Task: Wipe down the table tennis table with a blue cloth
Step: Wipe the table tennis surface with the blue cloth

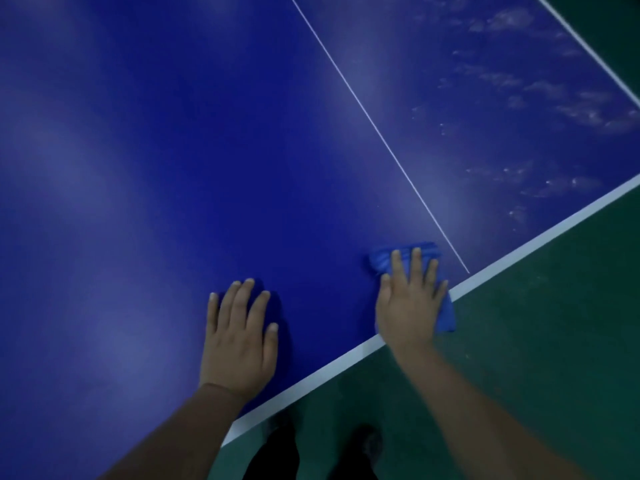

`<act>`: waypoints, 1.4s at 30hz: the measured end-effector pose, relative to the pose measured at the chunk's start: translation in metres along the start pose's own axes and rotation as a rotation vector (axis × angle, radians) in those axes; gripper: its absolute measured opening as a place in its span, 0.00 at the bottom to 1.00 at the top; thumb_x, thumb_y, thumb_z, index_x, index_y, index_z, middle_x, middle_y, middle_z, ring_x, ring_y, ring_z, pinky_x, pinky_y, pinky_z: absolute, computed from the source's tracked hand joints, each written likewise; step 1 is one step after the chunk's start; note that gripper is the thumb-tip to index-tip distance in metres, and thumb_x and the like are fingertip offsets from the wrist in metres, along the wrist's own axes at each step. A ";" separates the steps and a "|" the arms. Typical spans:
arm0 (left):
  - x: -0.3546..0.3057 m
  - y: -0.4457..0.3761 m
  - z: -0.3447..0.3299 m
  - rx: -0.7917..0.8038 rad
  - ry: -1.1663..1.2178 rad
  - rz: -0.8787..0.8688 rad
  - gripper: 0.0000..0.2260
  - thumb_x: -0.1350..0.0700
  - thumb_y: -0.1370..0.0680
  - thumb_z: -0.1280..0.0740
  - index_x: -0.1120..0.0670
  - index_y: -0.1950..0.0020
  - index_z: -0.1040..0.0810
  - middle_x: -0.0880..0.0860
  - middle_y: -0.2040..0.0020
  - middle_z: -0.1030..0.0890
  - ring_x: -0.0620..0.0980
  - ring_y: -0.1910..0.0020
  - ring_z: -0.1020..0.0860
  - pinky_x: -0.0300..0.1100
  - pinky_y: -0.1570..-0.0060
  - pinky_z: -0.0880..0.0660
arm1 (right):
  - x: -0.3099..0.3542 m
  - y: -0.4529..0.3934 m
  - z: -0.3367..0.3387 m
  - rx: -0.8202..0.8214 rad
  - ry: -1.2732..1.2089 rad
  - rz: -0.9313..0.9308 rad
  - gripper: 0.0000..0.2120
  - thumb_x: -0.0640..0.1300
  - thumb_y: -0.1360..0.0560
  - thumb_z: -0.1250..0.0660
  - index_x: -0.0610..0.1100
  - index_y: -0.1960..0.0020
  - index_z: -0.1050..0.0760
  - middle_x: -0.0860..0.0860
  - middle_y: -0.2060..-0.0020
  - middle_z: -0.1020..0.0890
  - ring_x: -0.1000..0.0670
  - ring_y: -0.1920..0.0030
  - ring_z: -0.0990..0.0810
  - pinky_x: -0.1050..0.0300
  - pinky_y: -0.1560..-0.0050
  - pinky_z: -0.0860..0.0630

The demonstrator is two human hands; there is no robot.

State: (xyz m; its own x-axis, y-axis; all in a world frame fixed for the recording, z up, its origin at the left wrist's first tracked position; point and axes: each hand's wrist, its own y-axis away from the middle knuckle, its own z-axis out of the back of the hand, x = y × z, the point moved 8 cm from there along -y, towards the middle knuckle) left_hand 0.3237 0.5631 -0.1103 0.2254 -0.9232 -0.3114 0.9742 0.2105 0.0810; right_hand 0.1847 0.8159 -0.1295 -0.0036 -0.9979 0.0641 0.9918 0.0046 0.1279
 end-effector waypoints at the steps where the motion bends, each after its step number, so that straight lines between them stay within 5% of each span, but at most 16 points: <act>1: -0.005 -0.003 -0.006 0.025 -0.018 -0.003 0.24 0.48 0.20 0.47 0.59 0.31 0.26 0.60 0.28 0.30 0.60 0.26 0.36 0.61 0.25 0.48 | 0.013 0.009 -0.001 -0.002 0.008 0.054 0.26 0.56 0.17 0.52 0.50 0.21 0.41 0.47 0.21 0.42 0.38 0.21 0.47 0.34 0.24 0.51; 9: -0.003 -0.007 -0.015 0.008 -0.062 -0.004 0.24 0.48 0.20 0.47 0.59 0.30 0.28 0.59 0.27 0.32 0.60 0.25 0.37 0.62 0.25 0.48 | 0.151 -0.025 -0.004 0.014 -0.048 0.362 0.28 0.58 0.19 0.57 0.54 0.21 0.41 0.48 0.20 0.43 0.40 0.21 0.49 0.35 0.24 0.54; 15: -0.003 -0.008 -0.019 -0.033 -0.072 -0.037 0.24 0.48 0.20 0.47 0.59 0.28 0.31 0.60 0.26 0.34 0.62 0.25 0.38 0.62 0.24 0.49 | 0.223 -0.111 -0.005 -0.002 -0.092 0.371 0.25 0.56 0.17 0.50 0.55 0.21 0.43 0.49 0.20 0.45 0.40 0.21 0.51 0.33 0.24 0.55; 22: -0.003 -0.009 -0.020 0.038 -0.091 -0.006 0.25 0.48 0.21 0.46 0.60 0.29 0.28 0.60 0.26 0.33 0.62 0.25 0.38 0.62 0.25 0.50 | 0.031 -0.131 0.010 -0.016 -0.124 -0.156 0.26 0.57 0.17 0.53 0.56 0.20 0.48 0.51 0.19 0.50 0.42 0.20 0.54 0.34 0.24 0.55; 24: -0.003 -0.009 -0.021 0.057 -0.091 0.002 0.25 0.48 0.21 0.47 0.60 0.29 0.28 0.60 0.26 0.33 0.62 0.25 0.39 0.63 0.25 0.50 | 0.020 -0.118 0.007 -0.026 -0.112 -0.236 0.26 0.57 0.17 0.54 0.56 0.19 0.49 0.51 0.19 0.51 0.42 0.20 0.55 0.35 0.23 0.56; 30: -0.004 -0.011 -0.021 0.020 -0.105 -0.016 0.25 0.48 0.22 0.46 0.60 0.30 0.29 0.61 0.27 0.33 0.63 0.25 0.39 0.62 0.24 0.51 | 0.126 -0.117 -0.003 -0.018 -0.090 0.113 0.26 0.57 0.18 0.53 0.56 0.20 0.45 0.52 0.19 0.47 0.42 0.20 0.53 0.35 0.24 0.59; 37: -0.007 -0.011 -0.020 0.051 -0.086 0.016 0.26 0.48 0.22 0.47 0.63 0.30 0.29 0.62 0.27 0.34 0.63 0.25 0.40 0.62 0.24 0.52 | -0.045 -0.064 0.006 -0.112 -0.124 -0.284 0.24 0.56 0.17 0.51 0.56 0.21 0.42 0.51 0.20 0.44 0.42 0.21 0.48 0.36 0.25 0.49; 42: -0.008 -0.011 -0.019 0.061 -0.091 0.019 0.27 0.47 0.21 0.48 0.63 0.30 0.29 0.62 0.27 0.34 0.63 0.25 0.41 0.62 0.24 0.53 | -0.101 -0.026 0.020 -0.141 -0.286 -0.294 0.19 0.48 0.18 0.42 0.52 0.27 0.29 0.48 0.25 0.33 0.39 0.31 0.33 0.43 0.34 0.32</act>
State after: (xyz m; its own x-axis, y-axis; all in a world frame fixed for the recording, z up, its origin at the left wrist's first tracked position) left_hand 0.3118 0.5747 -0.1269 0.2395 -0.9450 -0.2227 0.9667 0.2109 0.1448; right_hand 0.1566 0.9180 -0.1195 -0.3044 -0.8973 0.3197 0.9509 -0.3061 0.0461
